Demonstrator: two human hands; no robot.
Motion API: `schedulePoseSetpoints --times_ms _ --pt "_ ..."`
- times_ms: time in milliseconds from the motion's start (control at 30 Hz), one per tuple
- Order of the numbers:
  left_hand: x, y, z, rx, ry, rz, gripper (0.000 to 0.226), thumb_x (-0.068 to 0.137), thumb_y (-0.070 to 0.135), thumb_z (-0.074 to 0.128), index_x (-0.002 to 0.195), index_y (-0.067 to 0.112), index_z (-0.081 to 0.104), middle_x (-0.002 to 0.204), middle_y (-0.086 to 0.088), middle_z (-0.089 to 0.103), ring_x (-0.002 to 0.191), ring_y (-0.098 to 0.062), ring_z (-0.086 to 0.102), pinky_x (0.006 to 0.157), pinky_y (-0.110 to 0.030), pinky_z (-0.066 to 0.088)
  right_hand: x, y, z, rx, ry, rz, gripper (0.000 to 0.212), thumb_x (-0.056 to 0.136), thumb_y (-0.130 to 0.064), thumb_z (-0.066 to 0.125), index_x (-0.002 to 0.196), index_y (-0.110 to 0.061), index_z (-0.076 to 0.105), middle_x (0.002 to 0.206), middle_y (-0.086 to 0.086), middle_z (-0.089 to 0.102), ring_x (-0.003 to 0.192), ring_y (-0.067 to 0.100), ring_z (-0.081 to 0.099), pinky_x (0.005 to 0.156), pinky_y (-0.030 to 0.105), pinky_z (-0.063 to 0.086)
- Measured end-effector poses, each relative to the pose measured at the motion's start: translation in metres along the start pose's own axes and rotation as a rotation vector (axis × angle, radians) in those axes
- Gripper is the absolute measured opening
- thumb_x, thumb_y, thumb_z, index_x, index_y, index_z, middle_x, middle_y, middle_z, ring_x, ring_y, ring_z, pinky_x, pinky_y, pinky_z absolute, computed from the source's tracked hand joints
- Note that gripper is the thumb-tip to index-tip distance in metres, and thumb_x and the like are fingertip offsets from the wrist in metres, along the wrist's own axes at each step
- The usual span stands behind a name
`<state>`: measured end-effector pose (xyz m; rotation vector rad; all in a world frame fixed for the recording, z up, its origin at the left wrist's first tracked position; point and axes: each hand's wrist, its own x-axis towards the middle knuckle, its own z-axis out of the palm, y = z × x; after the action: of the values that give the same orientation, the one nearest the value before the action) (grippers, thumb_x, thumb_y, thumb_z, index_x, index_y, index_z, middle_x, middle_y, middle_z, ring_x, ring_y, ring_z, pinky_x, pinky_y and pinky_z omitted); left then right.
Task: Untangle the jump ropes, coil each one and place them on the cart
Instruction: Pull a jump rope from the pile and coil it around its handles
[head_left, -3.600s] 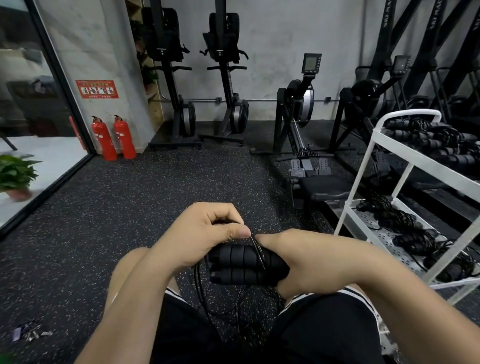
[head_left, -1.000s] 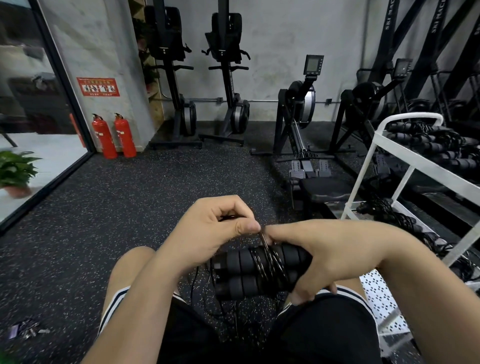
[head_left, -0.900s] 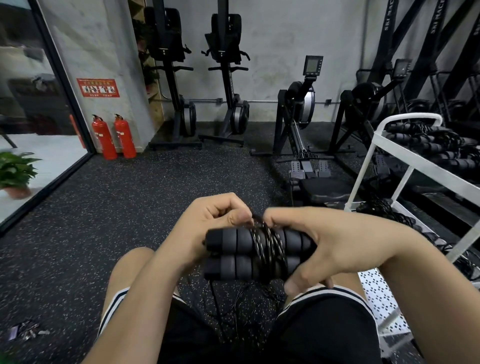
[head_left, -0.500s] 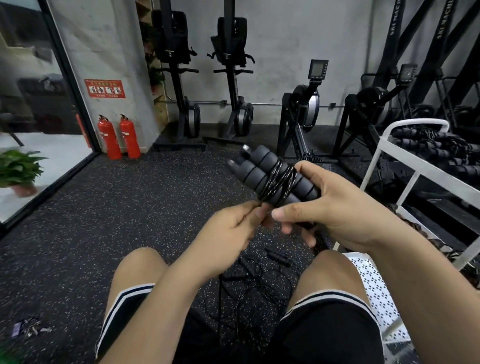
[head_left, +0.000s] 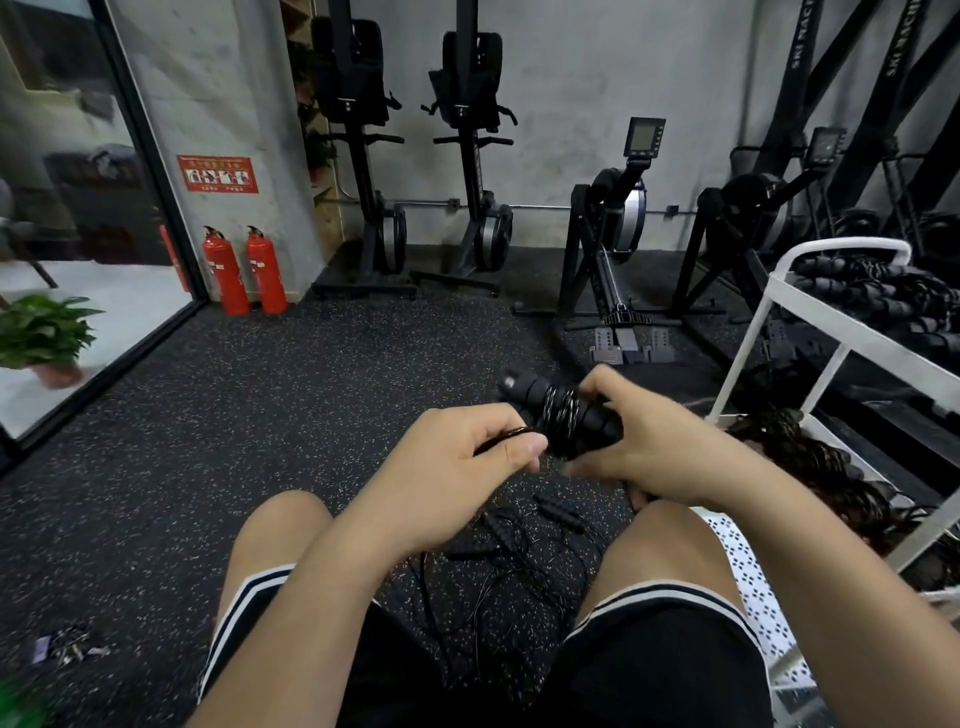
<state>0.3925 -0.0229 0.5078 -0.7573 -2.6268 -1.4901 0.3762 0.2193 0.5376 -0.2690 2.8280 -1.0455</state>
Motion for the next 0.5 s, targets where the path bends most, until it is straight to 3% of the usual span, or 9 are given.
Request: schedulePoseSetpoints --times_ms 167,233,300,367,500 --pt "0.003 -0.005 -0.002 -0.104 0.036 0.015 0.019 0.096 0.042 0.078 0.084 0.027 0.075 0.068 0.003 0.065 0.062 -0.007 0.053 0.062 -0.024 0.044 -0.016 -0.005 0.002 -0.058 -0.400 -0.029 0.055 0.081 -0.018 0.095 0.114 -0.033 0.053 0.082 -0.001 0.077 0.066 0.021 0.074 0.046 0.032 0.050" --pt "0.005 -0.010 -0.002 -0.178 0.009 0.018 0.018 0.091 0.038 0.083 0.081 0.025 0.074 0.065 0.006 0.060 0.062 -0.008 0.049 0.062 -0.024 0.041 -0.026 -0.013 -0.003 -0.093 -0.518 -0.083 0.055 0.083 -0.020 0.094 0.114 -0.037 0.052 0.091 0.005 0.077 0.071 0.024 0.076 0.049 0.037 0.053" --pt "0.005 -0.010 -0.002 -0.237 -0.026 0.046 0.022 0.087 0.037 0.083 0.081 0.019 0.073 0.066 0.007 0.057 0.063 -0.010 0.044 0.061 -0.023 0.037 -0.035 -0.022 -0.011 -0.109 -0.558 -0.156 0.054 0.082 -0.023 0.095 0.113 -0.038 0.053 0.094 0.012 0.076 0.077 0.034 0.076 0.059 0.052 0.061" --pt "0.005 -0.015 -0.003 -0.284 -0.076 0.091 0.023 0.090 0.035 0.083 0.084 0.014 0.073 0.074 0.000 0.061 0.070 -0.013 0.048 0.065 -0.023 0.039 -0.044 -0.029 -0.019 -0.092 -0.575 -0.219 0.052 0.083 -0.022 0.095 0.111 -0.037 0.053 0.093 0.015 0.075 0.082 0.041 0.073 0.070 0.064 0.060" --pt "0.006 -0.016 -0.003 -0.427 -0.165 0.114 0.037 0.088 0.054 0.083 0.087 0.019 0.074 0.080 0.005 0.066 0.072 -0.007 0.054 0.068 -0.018 0.042 -0.056 -0.035 -0.028 0.007 -0.531 -0.315 0.055 0.083 -0.021 0.096 0.115 -0.036 0.054 0.099 0.014 0.075 0.090 0.042 0.073 0.080 0.067 0.059"
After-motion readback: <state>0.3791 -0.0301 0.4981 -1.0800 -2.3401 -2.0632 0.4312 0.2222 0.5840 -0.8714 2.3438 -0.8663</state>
